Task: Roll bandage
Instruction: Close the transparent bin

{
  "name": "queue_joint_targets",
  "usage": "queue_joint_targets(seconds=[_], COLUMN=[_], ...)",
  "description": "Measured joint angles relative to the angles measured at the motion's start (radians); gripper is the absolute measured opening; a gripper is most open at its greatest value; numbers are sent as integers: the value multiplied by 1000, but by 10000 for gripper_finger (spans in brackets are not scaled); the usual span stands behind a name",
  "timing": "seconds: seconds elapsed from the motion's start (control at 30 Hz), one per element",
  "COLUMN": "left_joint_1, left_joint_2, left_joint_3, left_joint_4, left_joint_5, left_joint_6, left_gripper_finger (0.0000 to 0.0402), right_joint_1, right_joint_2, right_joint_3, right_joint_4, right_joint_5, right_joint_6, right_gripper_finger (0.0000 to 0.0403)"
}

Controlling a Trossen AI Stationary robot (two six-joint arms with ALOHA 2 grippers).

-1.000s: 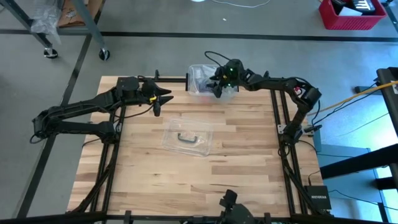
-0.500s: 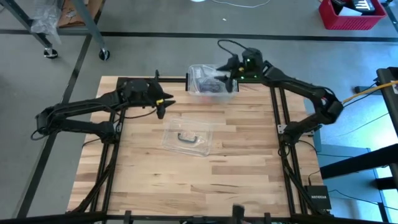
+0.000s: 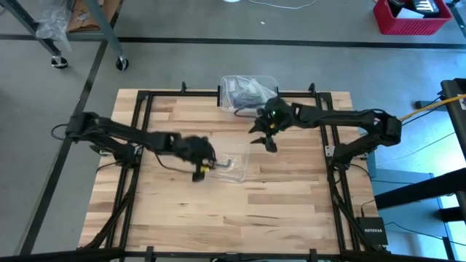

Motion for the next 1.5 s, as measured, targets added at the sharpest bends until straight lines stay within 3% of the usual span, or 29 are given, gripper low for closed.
queue_joint_targets(seconds=[0.27,0.63,0.87,1.1,1.27,1.5], left_joint_1=[-148,-167,-162,-151,-108,-55], left_joint_2=[200,311,342,215,52,-132], left_joint_3=[0,0,4,46,89,108], left_joint_4=[-5,-15,8,-20,-17,228], left_joint_5=[-37,-89,-94,-106,-221,-234], left_joint_6=[-82,-104,-151,-141,13,236], left_gripper_finger=[127,97,16,3,2,2], right_joint_1=[56,54,54,53,52,51], right_joint_2=[0,0,0,-132,-335,-567], right_joint_3=[-88,-116,-116,-94,-82,-91], right_joint_4=[40,49,35,-159,-209,-165], right_joint_5=[71,62,87,153,244,291], right_joint_6=[78,115,107,69,43,45], right_gripper_finger=[213,213,213,213,213,213])
